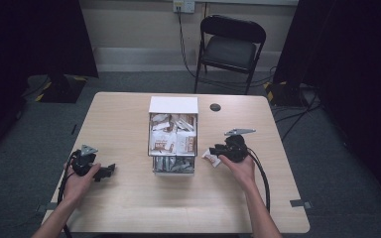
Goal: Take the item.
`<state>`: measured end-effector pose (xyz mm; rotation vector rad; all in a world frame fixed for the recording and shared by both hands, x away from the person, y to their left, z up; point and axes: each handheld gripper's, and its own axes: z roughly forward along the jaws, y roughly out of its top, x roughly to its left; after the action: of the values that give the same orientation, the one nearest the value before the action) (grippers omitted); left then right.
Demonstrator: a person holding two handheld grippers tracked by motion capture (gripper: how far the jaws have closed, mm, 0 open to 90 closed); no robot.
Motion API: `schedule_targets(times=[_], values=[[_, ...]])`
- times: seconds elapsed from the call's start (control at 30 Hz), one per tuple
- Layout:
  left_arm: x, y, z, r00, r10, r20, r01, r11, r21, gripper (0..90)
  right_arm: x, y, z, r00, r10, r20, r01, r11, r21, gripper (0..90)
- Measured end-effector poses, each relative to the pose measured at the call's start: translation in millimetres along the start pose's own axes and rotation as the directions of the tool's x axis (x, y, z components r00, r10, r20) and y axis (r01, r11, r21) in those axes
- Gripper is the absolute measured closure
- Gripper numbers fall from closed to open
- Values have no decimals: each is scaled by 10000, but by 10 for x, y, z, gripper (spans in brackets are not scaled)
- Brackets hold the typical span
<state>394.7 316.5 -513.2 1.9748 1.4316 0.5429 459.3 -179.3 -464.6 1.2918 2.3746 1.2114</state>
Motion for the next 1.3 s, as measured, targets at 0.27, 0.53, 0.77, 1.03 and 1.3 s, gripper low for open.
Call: schedule_targets(times=[0.27, 0.53, 0.77, 1.03, 1.3], values=[[0, 0, 0, 10000, 1, 0, -1, 10000, 4, 0, -16, 18, -241, 9999, 106, 123, -101, 9992, -379, 483], [0, 0, 0, 10000, -4, 0, 4, 10000, 0, 0, -97, -53, -491, 9995, 219, 228, -203, 9975, -679, 395], [0, 0, 0, 10000, -4, -2, 4, 10000, -2, 0, -163, -138, -805, 9968, 247, 756, -177, 9956, -921, 371], [0, 0, 0, 10000, -1, -1, 1, 10000, 2, 0, -151, -312, -1010, 9951, 257, 955, -150, 9936, -1119, 311], [-2, -1, -1, 10000, -7, -12, 7, 10000, -2, 0, -283, -520, -1048, 9811, 895, 1713, -724, 9919, -1040, 222]])
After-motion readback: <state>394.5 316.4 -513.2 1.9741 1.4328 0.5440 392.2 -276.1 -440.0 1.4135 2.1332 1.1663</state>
